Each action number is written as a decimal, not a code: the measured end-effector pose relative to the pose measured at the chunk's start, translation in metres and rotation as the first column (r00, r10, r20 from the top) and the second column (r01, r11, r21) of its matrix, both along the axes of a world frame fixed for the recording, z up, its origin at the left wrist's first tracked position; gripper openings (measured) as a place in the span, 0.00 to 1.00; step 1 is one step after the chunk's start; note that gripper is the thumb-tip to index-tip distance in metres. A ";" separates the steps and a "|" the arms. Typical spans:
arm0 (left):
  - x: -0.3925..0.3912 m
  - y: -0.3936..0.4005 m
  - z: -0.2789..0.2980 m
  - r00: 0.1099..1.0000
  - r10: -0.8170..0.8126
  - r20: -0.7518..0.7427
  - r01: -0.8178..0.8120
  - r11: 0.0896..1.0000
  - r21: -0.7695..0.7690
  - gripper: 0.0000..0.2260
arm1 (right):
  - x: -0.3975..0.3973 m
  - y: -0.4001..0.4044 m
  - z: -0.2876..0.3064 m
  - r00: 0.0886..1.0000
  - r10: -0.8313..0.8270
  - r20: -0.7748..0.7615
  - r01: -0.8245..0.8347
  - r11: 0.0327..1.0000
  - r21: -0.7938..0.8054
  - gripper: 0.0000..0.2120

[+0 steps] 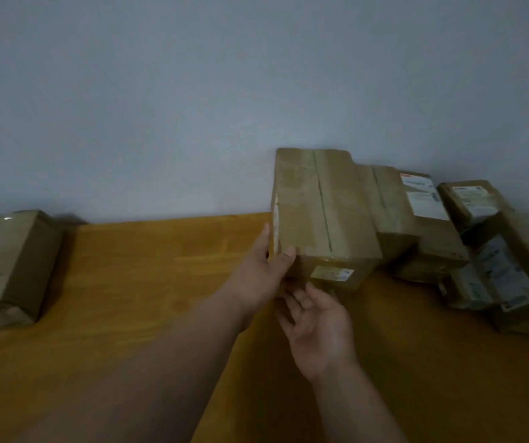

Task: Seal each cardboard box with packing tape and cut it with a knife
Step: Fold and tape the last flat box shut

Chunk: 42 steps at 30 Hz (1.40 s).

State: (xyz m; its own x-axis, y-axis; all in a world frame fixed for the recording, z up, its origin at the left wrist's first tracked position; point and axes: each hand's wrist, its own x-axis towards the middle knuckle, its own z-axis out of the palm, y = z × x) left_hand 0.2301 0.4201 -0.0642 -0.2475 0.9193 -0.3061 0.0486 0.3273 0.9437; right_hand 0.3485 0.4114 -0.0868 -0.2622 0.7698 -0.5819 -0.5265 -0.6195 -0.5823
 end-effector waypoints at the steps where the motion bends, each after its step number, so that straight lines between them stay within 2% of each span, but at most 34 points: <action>1: -0.008 -0.011 -0.004 1.000 0.011 -0.003 -0.011 1.000 -0.017 0.31 | -0.003 -0.006 -0.001 1.000 -0.014 0.023 0.014 1.000 0.010 0.29; 3: -0.031 -0.038 -0.015 0.993 0.083 -0.079 -0.088 0.994 -0.061 0.31 | -0.014 -0.023 -0.001 0.991 -0.008 0.134 0.005 1.000 0.025 0.29; 6: -0.080 -0.086 -0.030 0.931 0.276 -0.237 -0.290 0.957 -0.025 0.27 | -0.047 -0.057 -0.003 0.938 0.117 0.327 -0.127 0.992 0.010 0.17; 8: -0.118 -0.120 -0.035 0.832 0.400 -0.385 -0.423 0.906 0.027 0.24 | -0.077 -0.084 -0.004 0.865 0.260 0.430 -0.282 0.959 -0.011 0.10; 10: -0.161 -0.154 -0.039 0.695 0.516 -0.500 -0.540 0.834 0.109 0.21 | -0.113 -0.112 -0.008 0.771 0.397 0.498 -0.435 0.899 -0.044 0.07; 13: -0.229 -0.204 -0.042 0.498 0.655 -0.568 -0.690 0.696 0.198 0.20 | -0.173 -0.153 -0.017 0.631 0.520 0.576 -0.597 0.799 -0.068 0.08; 15: -0.272 -0.234 -0.043 0.411 0.706 -0.576 -0.773 0.605 0.190 0.25 | -0.216 -0.176 -0.023 0.563 0.541 0.625 -0.661 0.749 -0.053 0.10; 17: -0.313 -0.259 -0.043 0.438 0.720 -0.538 -0.799 0.586 0.132 0.30 | -0.260 -0.192 -0.026 0.505 0.538 0.675 -0.708 0.705 -0.033 0.12; 20: -0.366 -0.281 -0.045 0.612 0.685 -0.396 -0.739 0.674 0.023 0.35 | -0.319 -0.200 -0.026 0.504 0.499 0.705 -0.738 0.672 0.053 0.14; 23: -0.398 -0.289 -0.046 0.775 0.610 -0.167 -0.629 0.770 -0.106 0.34 | -0.360 -0.197 -0.024 0.507 0.455 0.732 -0.740 0.665 0.099 0.25; 25: -0.404 -0.288 -0.046 0.834 0.541 -0.109 -0.552 0.822 -0.139 0.32 | -0.377 -0.191 -0.023 0.495 0.424 0.758 -0.746 0.655 0.121 0.31; 28: -0.405 -0.283 -0.049 0.859 0.507 -0.068 -0.511 0.847 -0.145 0.27 | -0.394 -0.184 -0.023 0.493 0.425 0.759 -0.761 0.633 0.140 0.34; 31: -0.400 -0.285 -0.051 0.853 0.522 -0.008 -0.518 0.845 -0.132 0.22 | -0.394 -0.186 -0.024 0.531 0.405 0.744 -0.733 0.661 0.163 0.34; 33: -0.395 -0.292 -0.053 0.842 0.540 -0.003 -0.536 0.834 -0.134 0.23 | -0.384 -0.191 -0.024 0.533 0.371 0.760 -0.713 0.681 0.168 0.34; 36: -0.379 -0.311 -0.053 0.859 0.511 -0.005 -0.503 0.843 -0.194 0.27 | -0.356 -0.209 -0.022 0.478 0.358 0.802 -0.720 0.682 0.124 0.32; 39: -0.353 -0.332 -0.051 0.887 0.460 -0.026 -0.455 0.866 -0.209 0.21 | -0.319 -0.234 -0.020 0.418 0.391 0.820 -0.754 0.652 0.074 0.28; 42: -0.324 -0.356 -0.046 0.884 0.464 -0.063 -0.467 0.861 -0.203 0.17 | -0.279 -0.265 -0.013 0.405 0.408 0.818 -0.752 0.658 0.044 0.24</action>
State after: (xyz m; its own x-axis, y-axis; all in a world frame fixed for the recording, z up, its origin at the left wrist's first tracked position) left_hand -0.0938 0.0645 -0.1105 -0.6353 0.6129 -0.4698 -0.1477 0.5007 0.8529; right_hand 0.0694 0.1460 -0.0993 -0.3826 0.7678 -0.5139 0.5555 -0.2533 -0.7920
